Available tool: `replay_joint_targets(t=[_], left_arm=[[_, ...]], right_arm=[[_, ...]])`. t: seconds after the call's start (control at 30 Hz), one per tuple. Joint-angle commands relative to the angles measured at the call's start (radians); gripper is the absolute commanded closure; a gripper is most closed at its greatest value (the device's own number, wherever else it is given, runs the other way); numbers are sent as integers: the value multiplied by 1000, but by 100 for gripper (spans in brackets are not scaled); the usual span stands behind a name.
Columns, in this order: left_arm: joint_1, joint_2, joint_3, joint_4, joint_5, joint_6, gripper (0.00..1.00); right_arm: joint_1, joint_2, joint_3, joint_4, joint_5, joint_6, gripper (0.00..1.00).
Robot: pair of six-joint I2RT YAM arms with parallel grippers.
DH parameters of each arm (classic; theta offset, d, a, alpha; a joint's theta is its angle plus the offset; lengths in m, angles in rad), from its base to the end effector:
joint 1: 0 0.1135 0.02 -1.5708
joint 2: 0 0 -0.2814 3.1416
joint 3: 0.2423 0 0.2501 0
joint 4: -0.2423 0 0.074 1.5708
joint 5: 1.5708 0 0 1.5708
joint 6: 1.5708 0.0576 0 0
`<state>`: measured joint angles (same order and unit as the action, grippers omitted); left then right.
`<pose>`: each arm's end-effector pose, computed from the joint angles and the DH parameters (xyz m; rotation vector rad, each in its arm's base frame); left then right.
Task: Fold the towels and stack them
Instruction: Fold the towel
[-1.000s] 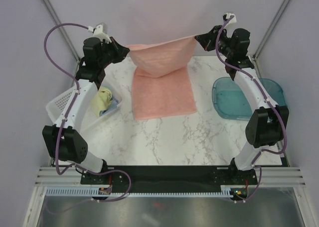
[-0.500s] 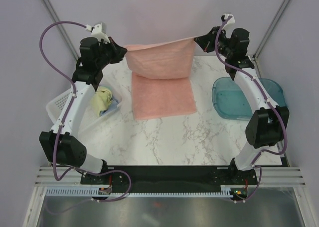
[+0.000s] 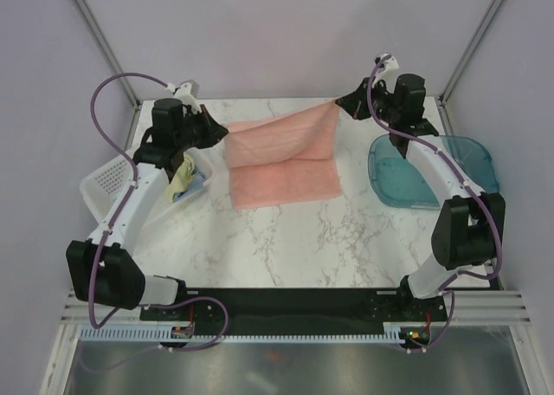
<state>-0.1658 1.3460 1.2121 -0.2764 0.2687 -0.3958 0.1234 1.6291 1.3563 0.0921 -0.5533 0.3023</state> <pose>0.3177 -0.0687 0.3632 -0.0538 2.0194 -0.6269 0.4006 0.0802 0.3647 -0.2553 1.7729 0.7908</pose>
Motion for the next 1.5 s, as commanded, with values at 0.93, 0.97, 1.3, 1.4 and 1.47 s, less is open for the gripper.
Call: replay_joint_targets(t=[0.93, 0.97, 1.3, 1.4, 1.47], left_arm=[[-58, 119, -123, 493, -76, 3, 98], [-64, 108, -152, 494, -68, -1, 98], [-149, 18, -391, 379, -80, -5, 98], [-175, -4, -414, 359, -105, 12, 98], [-196, -2, -413, 310, -154, 34, 98]], right_arm=[[19, 272, 100, 321, 6, 61, 100], [19, 240, 51, 317, 13, 46, 100], [25, 106, -230, 103, 32, -66, 100], [32, 69, -281, 51, 41, -107, 100], [33, 39, -312, 47, 42, -120, 100]])
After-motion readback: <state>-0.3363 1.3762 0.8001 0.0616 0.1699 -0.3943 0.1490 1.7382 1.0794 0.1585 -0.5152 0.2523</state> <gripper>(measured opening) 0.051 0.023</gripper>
